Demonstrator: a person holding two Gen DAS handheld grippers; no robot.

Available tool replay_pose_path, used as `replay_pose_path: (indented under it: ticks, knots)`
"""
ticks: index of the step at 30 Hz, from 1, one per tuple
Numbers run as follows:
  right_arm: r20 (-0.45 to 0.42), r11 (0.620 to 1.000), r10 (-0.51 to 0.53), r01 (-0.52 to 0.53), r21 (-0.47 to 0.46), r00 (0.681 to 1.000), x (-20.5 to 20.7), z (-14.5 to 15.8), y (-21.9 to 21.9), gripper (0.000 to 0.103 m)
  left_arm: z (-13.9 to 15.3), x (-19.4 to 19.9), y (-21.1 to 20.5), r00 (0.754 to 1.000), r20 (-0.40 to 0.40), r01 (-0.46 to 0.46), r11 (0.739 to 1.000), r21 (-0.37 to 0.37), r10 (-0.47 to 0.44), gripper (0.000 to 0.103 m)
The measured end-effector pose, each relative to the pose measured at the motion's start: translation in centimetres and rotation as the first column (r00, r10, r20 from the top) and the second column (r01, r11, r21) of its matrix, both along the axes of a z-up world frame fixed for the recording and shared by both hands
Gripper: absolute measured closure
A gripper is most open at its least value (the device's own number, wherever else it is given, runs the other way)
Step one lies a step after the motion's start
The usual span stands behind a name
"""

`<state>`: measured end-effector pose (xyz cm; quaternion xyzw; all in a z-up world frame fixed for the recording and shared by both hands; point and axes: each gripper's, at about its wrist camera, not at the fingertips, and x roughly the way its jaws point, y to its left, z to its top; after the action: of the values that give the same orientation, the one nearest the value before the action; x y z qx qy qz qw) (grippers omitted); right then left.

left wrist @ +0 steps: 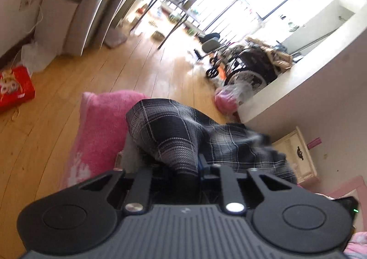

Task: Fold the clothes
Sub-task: 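Carry the plaid fabric toward the stack of grey folded clothes with both grippers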

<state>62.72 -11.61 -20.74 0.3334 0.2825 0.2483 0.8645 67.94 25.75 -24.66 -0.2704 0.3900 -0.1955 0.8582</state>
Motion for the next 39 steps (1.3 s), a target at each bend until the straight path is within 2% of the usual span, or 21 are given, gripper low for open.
replay_pose_path:
  ticks: [3,6,12,20,24,27,28,29,30,32,34,35,36,37,39]
  knots:
    - [0.185,0.972,0.030,0.015,-0.234,0.982,-2.4,2.3,2.9,0.073,-0.1,-1.1,0.9,0.998,0.056,-0.004,0.999,-0.036,0.006,0.086]
    - [0.340,0.912,0.101,0.049,-0.407,0.935,-4.4,3.6,5.2,0.073,0.3,-1.5,0.8,0.992,0.123,0.012,0.999,-0.039,-0.007,0.086]
    - [0.464,0.819,0.233,0.085,-0.568,0.855,-7.1,4.6,7.2,0.073,0.6,-1.7,-0.6,0.986,0.164,0.022,1.000,0.015,-0.025,0.086]
    - [0.556,0.658,0.427,0.176,-0.732,0.714,-10.6,6.0,9.7,0.073,0.1,-2.0,-0.6,0.991,0.137,-0.004,1.000,0.000,0.004,0.086]
    - [0.535,0.485,0.615,0.256,-0.836,0.579,-12.4,5.6,11.8,0.073,0.0,-2.5,-0.4,0.992,0.129,-0.015,1.000,-0.003,0.015,0.086]
    - [0.479,0.357,0.740,0.328,-0.875,0.471,-13.6,5.0,13.0,0.073,-0.2,-2.7,-0.3,0.993,0.115,-0.025,1.000,0.005,0.024,0.085]
    - [0.471,0.345,0.750,0.333,-0.878,0.464,-13.7,5.0,13.0,0.073,-0.2,-2.7,-0.4,0.994,0.108,-0.030,1.000,0.010,0.028,0.085]
    - [0.468,0.343,0.750,0.330,-0.879,0.467,-13.7,5.1,12.8,0.073,-0.2,-2.7,-0.5,0.994,0.101,-0.035,0.999,0.016,0.033,0.085]
    - [0.473,0.354,0.734,0.320,-0.879,0.487,-13.4,5.4,12.7,0.073,-0.1,-2.6,-0.7,0.994,0.100,-0.036,0.999,0.030,0.033,0.083]
    - [0.499,0.425,0.658,0.269,-0.864,0.564,-12.3,6.4,11.5,0.073,0.5,-2.4,-1.5,0.996,0.090,-0.032,0.997,0.076,0.025,0.077]
    - [0.510,0.539,0.533,0.193,-0.820,0.676,-10.6,7.4,9.8,0.073,1.3,-2.1,-2.5,0.997,0.079,-0.020,0.992,0.124,0.010,0.063]
    - [0.501,0.598,0.465,0.159,-0.786,0.730,-9.8,7.9,8.8,0.073,1.8,-1.9,-3.1,0.997,0.072,-0.009,0.988,0.157,-0.003,0.060]
    - [0.476,0.676,0.376,0.116,-0.728,0.795,-8.7,8.2,7.5,0.073,2.2,-1.9,-3.6,0.998,0.067,-0.002,0.983,0.185,-0.010,0.053]
    - [0.431,0.753,0.294,0.072,-0.654,0.853,-7.5,8.1,6.1,0.073,2.6,-2.0,-4.0,0.998,0.066,0.002,0.978,0.211,-0.016,0.045]
    - [0.303,0.881,0.150,0.012,-0.474,0.941,-5.1,7.8,3.2,0.073,3.4,-2.2,-4.6,0.998,0.056,0.002,0.965,0.261,-0.017,0.039]
